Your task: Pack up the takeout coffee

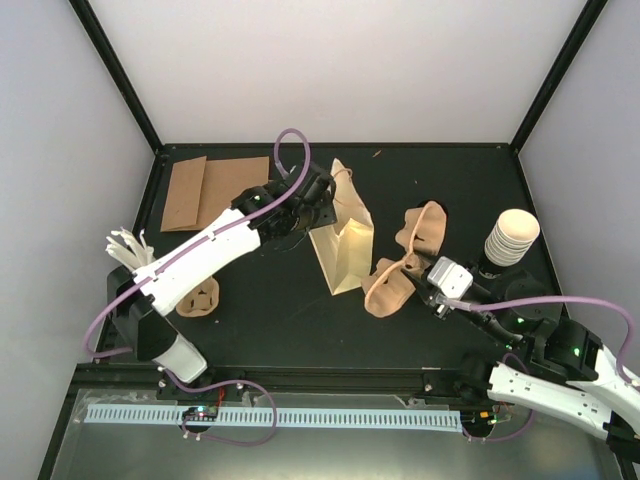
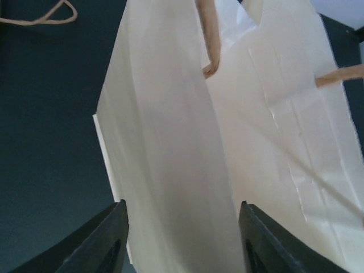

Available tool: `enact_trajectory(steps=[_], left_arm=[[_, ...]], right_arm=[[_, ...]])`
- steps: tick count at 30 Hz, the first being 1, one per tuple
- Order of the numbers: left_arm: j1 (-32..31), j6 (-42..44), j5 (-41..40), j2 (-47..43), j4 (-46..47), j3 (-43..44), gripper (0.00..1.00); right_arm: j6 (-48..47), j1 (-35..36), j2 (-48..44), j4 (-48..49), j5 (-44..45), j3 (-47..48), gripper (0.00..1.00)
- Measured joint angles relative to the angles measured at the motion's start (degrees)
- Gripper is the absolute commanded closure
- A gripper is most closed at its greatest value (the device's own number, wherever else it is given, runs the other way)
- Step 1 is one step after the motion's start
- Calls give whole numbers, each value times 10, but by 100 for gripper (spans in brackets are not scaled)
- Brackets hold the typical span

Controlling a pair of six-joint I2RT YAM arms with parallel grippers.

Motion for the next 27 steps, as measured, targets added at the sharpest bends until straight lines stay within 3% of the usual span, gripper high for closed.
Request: enact_trajectory(steps=[8, 14, 22, 27], left_arm=[[0, 18, -50, 5, -59, 31, 98], [0, 98, -78, -30, -78, 34, 98], [0, 330, -85, -152, -49, -17, 98], [-3, 423, -134, -167, -56, -49, 98]], right_arm=[[3, 0, -1, -6, -1, -3, 63], [12, 0, -1, -12, -10, -3, 63], [60, 0, 7, 2, -48, -19, 63], [116, 0, 17, 28, -80, -43, 64]])
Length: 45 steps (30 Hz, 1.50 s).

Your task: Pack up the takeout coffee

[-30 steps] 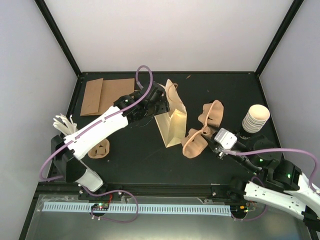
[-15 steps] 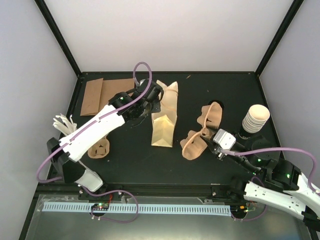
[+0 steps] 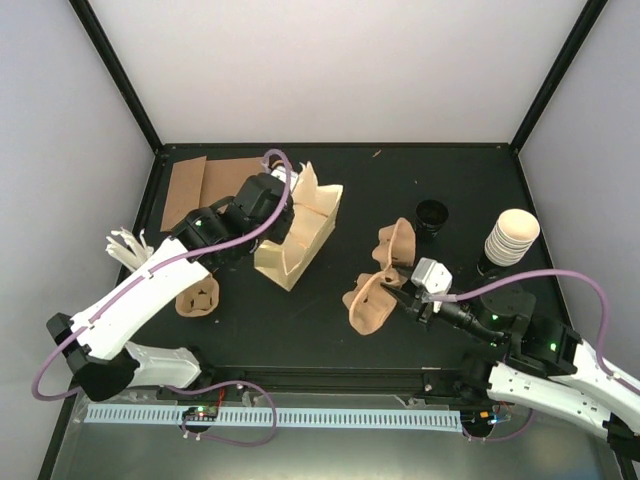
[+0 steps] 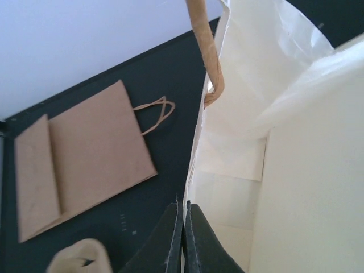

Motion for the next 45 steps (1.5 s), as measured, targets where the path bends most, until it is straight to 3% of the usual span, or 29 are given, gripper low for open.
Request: enact_trajectory(steps=[5, 11, 15, 19, 26, 37, 45], left_arm=[[-21, 64, -102, 14, -26, -11, 98], [-64, 113, -295, 69, -34, -34, 98], [-106, 120, -338, 109, -37, -56, 99], [-132, 102, -299, 156, -51, -57, 98], [-154, 72, -161, 178, -50, -85, 99], [-155, 62, 33, 20, -5, -146, 99], [-155, 57, 88, -11, 10, -176, 98]], right_arm=[[62, 0, 3, 20, -24, -27, 64], [127, 0, -21, 34, -24, -68, 65], [161, 0, -38, 36, -16, -81, 66], [184, 0, -60, 34, -3, -82, 66], [215, 0, -115, 6, 12, -82, 65], [248, 0, -123, 26, -77, -120, 66], [282, 0, -68, 110, -171, -137, 66]])
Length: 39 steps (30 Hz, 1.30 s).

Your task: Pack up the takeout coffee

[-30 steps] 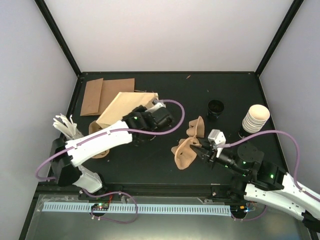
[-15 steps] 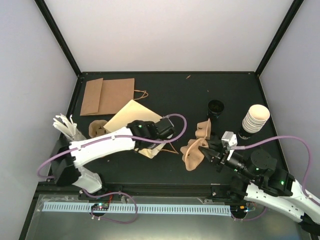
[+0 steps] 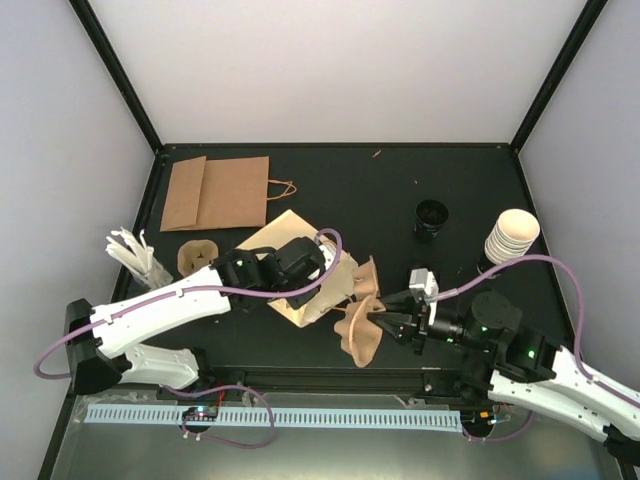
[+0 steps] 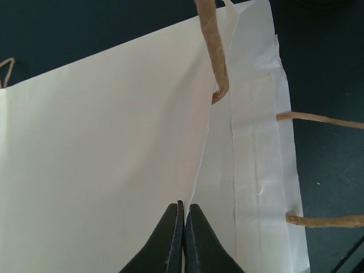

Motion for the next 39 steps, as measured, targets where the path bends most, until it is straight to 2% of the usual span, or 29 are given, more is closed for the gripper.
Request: enact_trajectory(steps=[6, 15, 31, 39], left_arm=[[0, -3, 20, -9, 6, -9, 98], [0, -4, 28, -51, 6, -9, 98], [0, -4, 53, -65, 6, -13, 98], [0, -4, 53, -72, 6, -13, 98]], right_arm=[[44, 0, 41, 64, -41, -23, 67], [98, 0, 47, 145, -55, -71, 69], [137, -7, 104, 245, -52, -90, 69], [150, -11, 161, 299, -65, -100, 69]])
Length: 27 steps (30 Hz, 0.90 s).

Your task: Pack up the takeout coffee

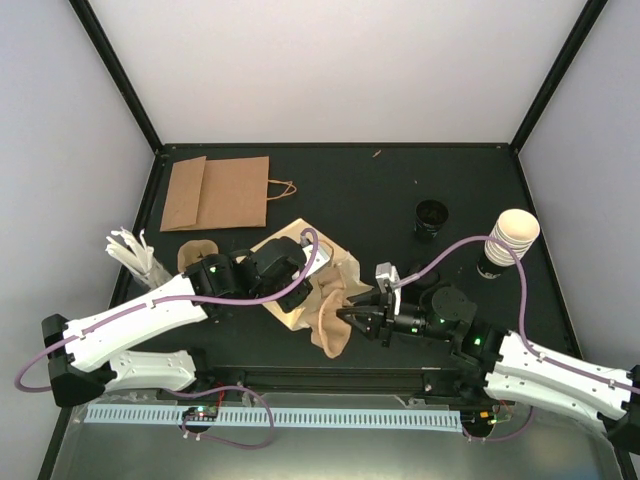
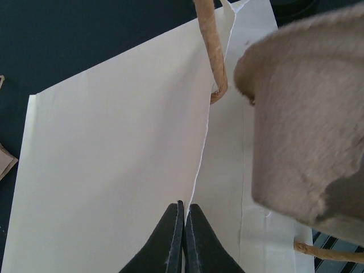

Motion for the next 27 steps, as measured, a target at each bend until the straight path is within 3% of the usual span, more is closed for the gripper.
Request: enact_trajectory(steps=[11, 27], left_arm=[[0, 0, -16, -3, 0, 2, 99], [2, 1, -80, -2, 9, 19, 98]], right_arm=[[39, 0, 3, 15, -43, -28, 69], [44, 0, -61, -95, -96, -32, 68]])
